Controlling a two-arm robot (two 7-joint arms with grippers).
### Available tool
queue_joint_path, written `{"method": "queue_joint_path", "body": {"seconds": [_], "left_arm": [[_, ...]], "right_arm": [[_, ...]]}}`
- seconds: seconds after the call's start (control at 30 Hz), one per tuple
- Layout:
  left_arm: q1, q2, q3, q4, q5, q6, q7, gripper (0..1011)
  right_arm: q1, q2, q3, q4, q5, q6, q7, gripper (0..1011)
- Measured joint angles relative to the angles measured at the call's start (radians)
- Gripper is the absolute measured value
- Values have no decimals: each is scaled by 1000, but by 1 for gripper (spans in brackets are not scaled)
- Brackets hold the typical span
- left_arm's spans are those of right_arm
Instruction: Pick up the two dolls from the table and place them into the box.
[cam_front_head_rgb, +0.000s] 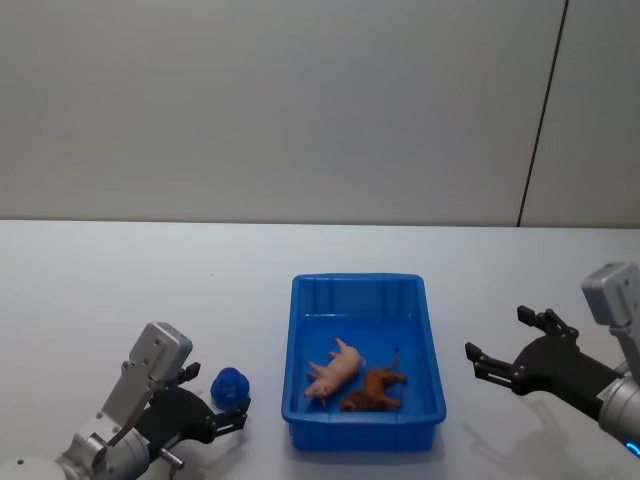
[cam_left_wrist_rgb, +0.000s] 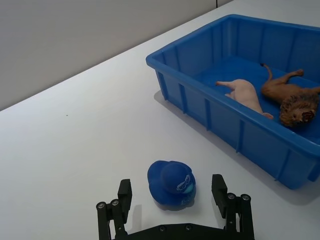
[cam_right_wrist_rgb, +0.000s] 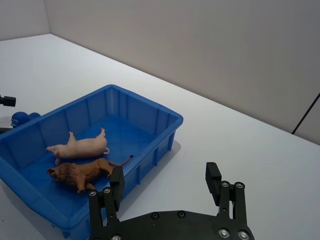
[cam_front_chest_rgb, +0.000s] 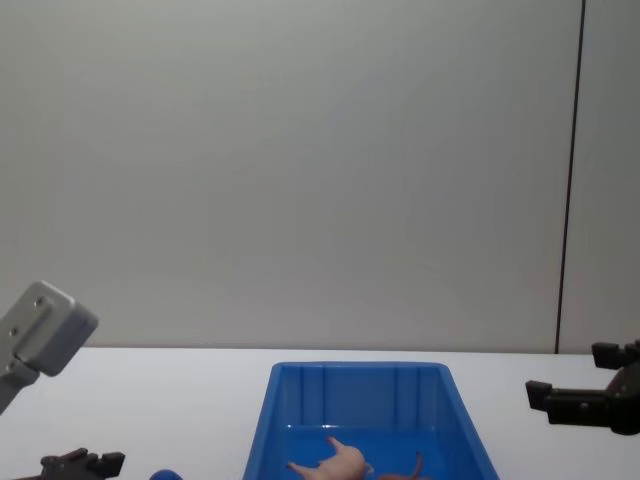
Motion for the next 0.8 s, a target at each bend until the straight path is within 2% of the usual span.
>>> {"method": "queue_joint_path", "body": {"seconds": [0.63, 0.8], "left_arm": [[-65, -29, -3, 98, 42, -7, -54, 1003], [-73, -35, 0, 115, 45, -6, -67, 907]], "right_arm": [[0, 0, 0, 0, 0, 0, 0, 1001], [0, 0, 0, 0, 0, 0, 0, 1001]]}}
